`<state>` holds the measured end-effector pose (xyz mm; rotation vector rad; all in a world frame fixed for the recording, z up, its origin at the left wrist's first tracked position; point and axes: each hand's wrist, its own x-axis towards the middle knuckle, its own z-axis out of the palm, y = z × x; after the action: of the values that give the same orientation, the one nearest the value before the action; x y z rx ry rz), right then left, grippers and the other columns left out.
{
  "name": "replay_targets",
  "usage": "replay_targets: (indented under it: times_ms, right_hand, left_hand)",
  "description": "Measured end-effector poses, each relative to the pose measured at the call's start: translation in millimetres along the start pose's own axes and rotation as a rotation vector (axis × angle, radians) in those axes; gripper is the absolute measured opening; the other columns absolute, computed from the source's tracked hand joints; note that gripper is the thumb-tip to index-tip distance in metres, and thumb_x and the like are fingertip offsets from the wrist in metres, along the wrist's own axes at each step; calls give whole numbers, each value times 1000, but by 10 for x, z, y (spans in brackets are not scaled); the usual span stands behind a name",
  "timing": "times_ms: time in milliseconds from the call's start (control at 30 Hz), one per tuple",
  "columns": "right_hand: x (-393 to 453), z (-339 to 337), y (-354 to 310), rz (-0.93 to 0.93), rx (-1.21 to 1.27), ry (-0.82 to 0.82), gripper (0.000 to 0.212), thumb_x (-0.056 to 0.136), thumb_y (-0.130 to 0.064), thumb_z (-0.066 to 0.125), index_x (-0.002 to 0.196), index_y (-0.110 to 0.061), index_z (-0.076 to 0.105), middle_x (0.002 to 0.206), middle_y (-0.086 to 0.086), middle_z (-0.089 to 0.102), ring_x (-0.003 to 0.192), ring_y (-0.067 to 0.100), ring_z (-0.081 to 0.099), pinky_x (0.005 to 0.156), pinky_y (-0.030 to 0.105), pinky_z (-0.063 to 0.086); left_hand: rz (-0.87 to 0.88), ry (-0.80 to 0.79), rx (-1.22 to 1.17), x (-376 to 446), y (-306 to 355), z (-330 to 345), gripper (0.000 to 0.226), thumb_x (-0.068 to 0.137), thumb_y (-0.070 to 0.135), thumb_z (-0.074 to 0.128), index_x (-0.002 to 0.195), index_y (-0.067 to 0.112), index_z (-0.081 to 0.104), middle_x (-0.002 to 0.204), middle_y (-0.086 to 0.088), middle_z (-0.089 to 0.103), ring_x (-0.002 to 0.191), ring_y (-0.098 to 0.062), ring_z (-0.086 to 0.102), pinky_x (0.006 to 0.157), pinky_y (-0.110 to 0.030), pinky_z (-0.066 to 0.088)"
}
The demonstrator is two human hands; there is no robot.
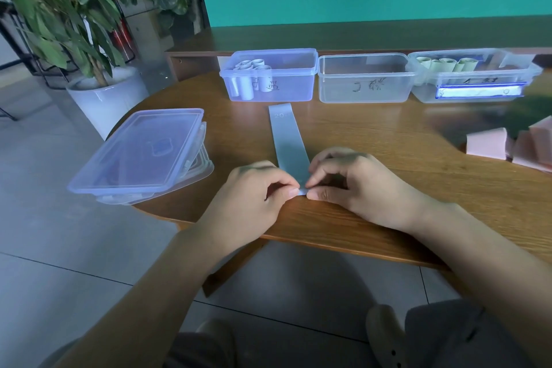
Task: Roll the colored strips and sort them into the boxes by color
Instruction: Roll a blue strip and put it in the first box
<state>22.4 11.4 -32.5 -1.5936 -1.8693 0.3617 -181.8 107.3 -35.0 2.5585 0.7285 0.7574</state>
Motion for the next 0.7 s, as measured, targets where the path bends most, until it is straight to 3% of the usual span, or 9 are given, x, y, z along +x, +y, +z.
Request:
replay_targets:
  times_ms: [100, 267, 400, 567, 700]
  right_hand:
    - [18, 23, 28, -51, -65, 22, 3, 93, -21, 74, 92, -19, 76, 103, -9, 63, 94, -2, 59, 81, 7, 38]
    - [20, 23, 19, -83, -126, 27, 11, 97, -21, 68, 93, -16, 76, 105, -6, 62, 92, 0, 57, 82, 7, 36]
    - [22, 29, 22, -86, -185, 41, 12, 97, -23, 68, 95, -17, 78, 109, -5, 62, 92, 2, 57, 83, 4, 34]
    - [27, 75, 37, -31, -116, 136, 3, 92, -23, 74, 93, -23, 78, 105, -11, 61, 90, 2, 59, 80, 10, 39]
    - [41, 76, 47, -56, -68, 106, 3, 92, -22, 75, 95, -24, 75, 105, -11, 62, 92, 8, 61, 82, 14, 42]
  left_hand:
    - [22, 30, 33, 9, -23, 19, 12, 96, 29, 64, 95, 25, 76, 95, 14, 66, 89, -8, 63, 79, -34, 54]
    - [82, 64, 32, 26, -3, 15, 9, 94, 24, 67, 95, 24, 76, 95, 12, 66, 87, -9, 63, 79, -28, 54]
    - [92, 43, 32, 26, -29, 25, 10, 96, 24, 63, 93, 28, 71, 94, 14, 64, 87, -11, 62, 75, -37, 54]
    - [71, 29, 39, 13, -12, 20, 5, 92, 30, 68, 96, 28, 71, 93, 17, 61, 83, -7, 59, 72, -35, 54]
    - [59, 25, 57, 29, -24, 21, 6, 93, 32, 67, 96, 30, 72, 93, 17, 61, 83, -7, 59, 73, -35, 54]
